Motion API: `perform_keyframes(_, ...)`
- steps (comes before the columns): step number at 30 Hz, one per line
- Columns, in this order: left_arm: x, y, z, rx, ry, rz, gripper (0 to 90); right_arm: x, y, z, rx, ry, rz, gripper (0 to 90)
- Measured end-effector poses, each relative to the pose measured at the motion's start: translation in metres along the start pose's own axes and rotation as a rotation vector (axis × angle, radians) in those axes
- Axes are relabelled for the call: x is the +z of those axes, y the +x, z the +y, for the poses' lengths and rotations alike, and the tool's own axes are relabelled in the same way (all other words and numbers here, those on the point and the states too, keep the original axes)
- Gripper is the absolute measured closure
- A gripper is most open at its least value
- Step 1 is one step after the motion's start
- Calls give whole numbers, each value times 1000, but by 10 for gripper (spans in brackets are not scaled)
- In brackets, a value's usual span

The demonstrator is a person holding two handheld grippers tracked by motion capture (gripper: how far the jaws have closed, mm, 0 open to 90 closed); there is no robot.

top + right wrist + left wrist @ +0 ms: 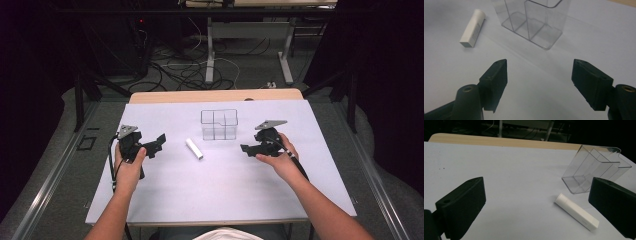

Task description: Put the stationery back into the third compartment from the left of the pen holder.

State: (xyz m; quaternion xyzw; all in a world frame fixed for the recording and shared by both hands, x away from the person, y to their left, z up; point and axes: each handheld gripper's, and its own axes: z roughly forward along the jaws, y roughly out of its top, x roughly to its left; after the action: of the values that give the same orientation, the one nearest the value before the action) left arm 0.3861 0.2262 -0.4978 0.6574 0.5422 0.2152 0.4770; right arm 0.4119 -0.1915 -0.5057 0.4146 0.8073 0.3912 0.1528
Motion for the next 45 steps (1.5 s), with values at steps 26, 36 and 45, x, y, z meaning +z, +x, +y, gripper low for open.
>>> perform_keyframes(26,1,4,-2,20,30,9,16,51,60,59,-9,133,86,464)
perform_keyframes(36,3,4,-3,18,45,12,21,72,78,61,-22,193,89,440)
perform_keyframes(45,8,0,-7,34,63,5,25,87,92,60,-23,205,92,478)
